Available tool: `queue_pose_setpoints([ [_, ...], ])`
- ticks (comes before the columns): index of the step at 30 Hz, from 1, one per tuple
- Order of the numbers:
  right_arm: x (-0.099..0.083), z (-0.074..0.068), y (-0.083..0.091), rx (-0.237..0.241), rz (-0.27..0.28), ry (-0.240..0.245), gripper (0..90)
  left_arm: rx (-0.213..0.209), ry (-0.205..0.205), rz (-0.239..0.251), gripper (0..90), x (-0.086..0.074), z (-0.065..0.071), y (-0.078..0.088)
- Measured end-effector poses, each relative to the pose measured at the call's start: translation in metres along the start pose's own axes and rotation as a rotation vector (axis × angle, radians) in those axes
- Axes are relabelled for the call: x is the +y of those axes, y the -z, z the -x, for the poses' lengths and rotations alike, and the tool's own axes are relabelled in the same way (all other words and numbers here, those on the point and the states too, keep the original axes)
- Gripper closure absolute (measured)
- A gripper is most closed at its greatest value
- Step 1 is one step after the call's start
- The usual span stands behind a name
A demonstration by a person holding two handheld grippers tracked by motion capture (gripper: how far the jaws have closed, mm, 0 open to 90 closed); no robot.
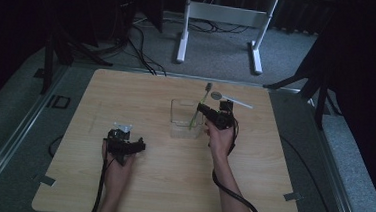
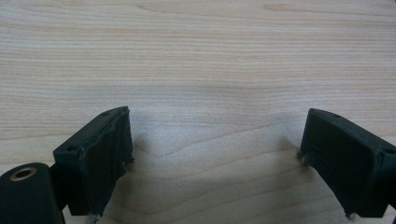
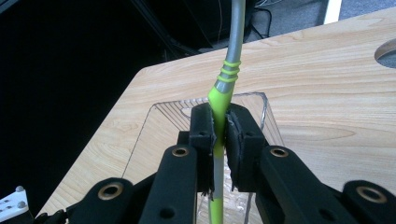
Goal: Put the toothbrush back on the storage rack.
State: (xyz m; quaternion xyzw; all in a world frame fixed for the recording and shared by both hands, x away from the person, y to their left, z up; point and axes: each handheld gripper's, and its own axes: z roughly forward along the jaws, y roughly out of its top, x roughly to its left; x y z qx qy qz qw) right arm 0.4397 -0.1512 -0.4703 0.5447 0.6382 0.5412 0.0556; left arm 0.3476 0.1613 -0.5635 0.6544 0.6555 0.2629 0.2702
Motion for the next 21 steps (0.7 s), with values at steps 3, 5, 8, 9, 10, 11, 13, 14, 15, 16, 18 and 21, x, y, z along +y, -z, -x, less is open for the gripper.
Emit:
queue_pose_setpoints([
  [3, -0.0006, -0.0004, -0.0007, -0.001, 0.000, 0.003, 81.4, 0.000, 0.000, 0.000, 9.5, 0.0000, 0.0000, 0.0000],
  [5, -0.0009, -0.0009, -0.0010, -0.003, -0.002, 0.005, 81.4, 0.000, 0.001, 0.000, 9.5, 0.0000, 0.0000, 0.0000],
  [8, -0.0012, -0.0008, -0.0012, -0.005, -0.004, 0.006, 81.4, 0.000, 0.000, 0.000, 9.5, 0.0000, 0.0000, 0.0000],
  [9, -0.0014, -0.0006, -0.0016, -0.007, -0.006, 0.008, 81.4, 0.000, 0.000, 0.000, 9.5, 0.0000, 0.0000, 0.0000],
  [10, -0.0016, -0.0005, -0.0017, -0.007, -0.007, 0.009, 81.4, 0.000, 0.000, 0.000, 9.5, 0.0000, 0.0000, 0.0000],
  [11, -0.0017, -0.0003, -0.0019, -0.004, -0.007, 0.009, 81.4, 0.000, 0.000, 0.000, 9.5, 0.0000, 0.0000, 0.0000],
  [13, -0.0023, -0.0005, -0.0021, -0.004, -0.009, 0.013, 81.4, 0.000, 0.000, 0.000, 9.5, 0.0000, 0.0000, 0.0000],
  [14, -0.0025, -0.0007, -0.0021, -0.005, -0.010, 0.014, 81.4, 0.000, 0.000, 0.000, 9.5, 0.0000, 0.0000, 0.0000],
  [15, -0.0028, -0.0011, -0.0022, -0.007, -0.011, 0.016, 81.4, 0.000, 0.001, 0.000, 9.5, 0.0000, 0.0000, 0.0000],
  [16, -0.0031, -0.0018, -0.0024, -0.010, -0.015, 0.021, 81.4, 0.000, 0.000, 0.000, 9.5, 0.0000, 0.0000, 0.0000],
  [18, -0.0035, -0.0024, -0.0029, -0.008, -0.020, 0.027, 81.4, 0.000, 0.000, 0.000, 9.5, 0.0000, 0.0000, 0.0000],
  [21, -0.0048, -0.0035, -0.0044, -0.007, -0.028, 0.036, 81.3, 0.000, 0.000, 0.000, 9.5, 0.0000, 0.0000, 0.0000],
])
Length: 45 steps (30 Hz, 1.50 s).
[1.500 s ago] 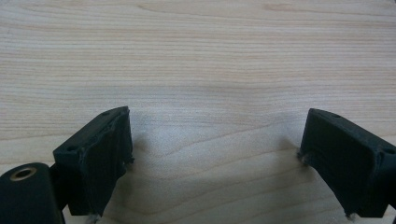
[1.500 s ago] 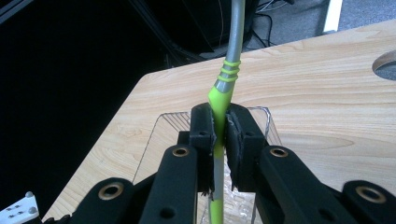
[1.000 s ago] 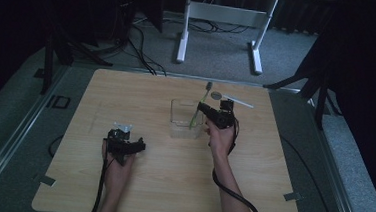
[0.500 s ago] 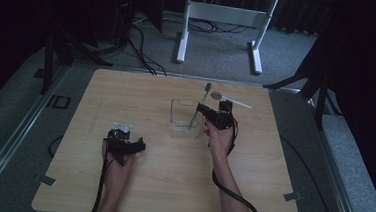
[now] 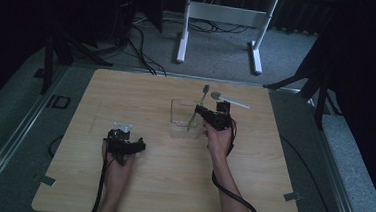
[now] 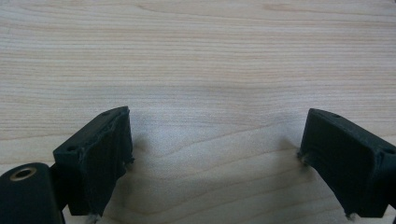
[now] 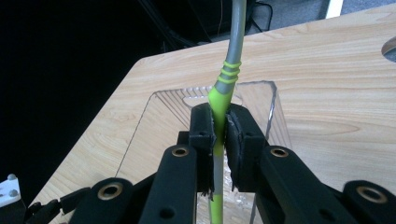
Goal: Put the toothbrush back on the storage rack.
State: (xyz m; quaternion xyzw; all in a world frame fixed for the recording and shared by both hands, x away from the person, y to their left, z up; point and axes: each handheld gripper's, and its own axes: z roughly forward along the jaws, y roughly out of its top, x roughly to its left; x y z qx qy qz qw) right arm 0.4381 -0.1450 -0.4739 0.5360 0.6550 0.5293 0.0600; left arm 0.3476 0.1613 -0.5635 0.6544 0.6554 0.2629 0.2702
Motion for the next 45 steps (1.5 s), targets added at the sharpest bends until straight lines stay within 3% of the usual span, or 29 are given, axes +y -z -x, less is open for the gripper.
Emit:
queue_pose_setpoints([
  [25, -0.005, 0.001, 0.000, 0.006, -0.031, 0.009, 80.4, 0.000, 0.000, 0.000, 9.5, 0.000, 0.000, 0.000],
  [33, -0.004, 0.000, 0.002, 0.018, -0.034, 0.029, 72.1, 0.000, 0.000, 0.000, 9.5, 0.000, 0.000, 0.000],
  [45, 0.000, 0.001, 0.014, 0.048, 0.019, 0.018, 63.8, 0.000, 0.000, 0.000, 9.5, 0.000, 0.000, 0.000],
])
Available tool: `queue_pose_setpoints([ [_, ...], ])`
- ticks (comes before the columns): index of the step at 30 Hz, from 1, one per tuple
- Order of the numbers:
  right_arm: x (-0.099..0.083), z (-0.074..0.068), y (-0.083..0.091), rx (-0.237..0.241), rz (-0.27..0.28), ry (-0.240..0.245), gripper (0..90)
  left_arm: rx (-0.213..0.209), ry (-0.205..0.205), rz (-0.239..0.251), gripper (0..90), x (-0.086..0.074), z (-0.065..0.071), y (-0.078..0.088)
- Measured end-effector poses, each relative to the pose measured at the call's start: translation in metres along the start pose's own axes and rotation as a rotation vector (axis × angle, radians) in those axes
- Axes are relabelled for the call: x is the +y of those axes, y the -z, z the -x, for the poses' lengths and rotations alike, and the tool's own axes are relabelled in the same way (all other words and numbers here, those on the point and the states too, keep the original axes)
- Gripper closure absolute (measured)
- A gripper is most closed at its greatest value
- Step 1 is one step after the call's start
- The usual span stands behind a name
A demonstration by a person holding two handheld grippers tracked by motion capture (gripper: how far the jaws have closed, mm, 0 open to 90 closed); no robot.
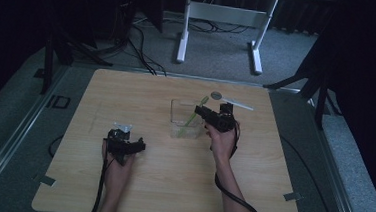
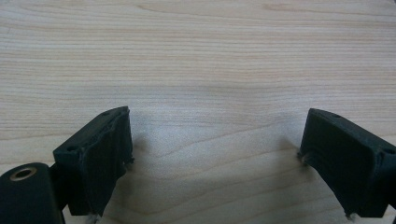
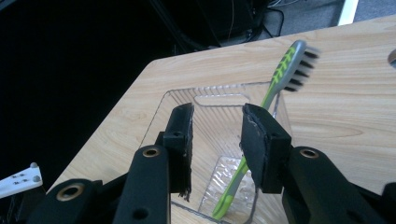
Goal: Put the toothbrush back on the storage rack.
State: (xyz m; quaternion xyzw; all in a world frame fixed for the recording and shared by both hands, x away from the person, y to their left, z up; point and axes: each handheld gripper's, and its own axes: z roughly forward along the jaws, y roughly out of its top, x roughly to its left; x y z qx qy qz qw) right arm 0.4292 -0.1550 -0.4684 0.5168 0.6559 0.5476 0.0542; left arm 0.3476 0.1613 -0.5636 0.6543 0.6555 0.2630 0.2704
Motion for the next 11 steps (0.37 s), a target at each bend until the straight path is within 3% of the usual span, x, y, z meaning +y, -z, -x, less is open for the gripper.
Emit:
queue_pose_setpoints([
  [11, 0.005, 0.006, 0.012, -0.015, 0.010, -0.004, 63.2, 0.000, 0.000, 0.000, 9.5, 0.000, 0.000, 0.000],
])
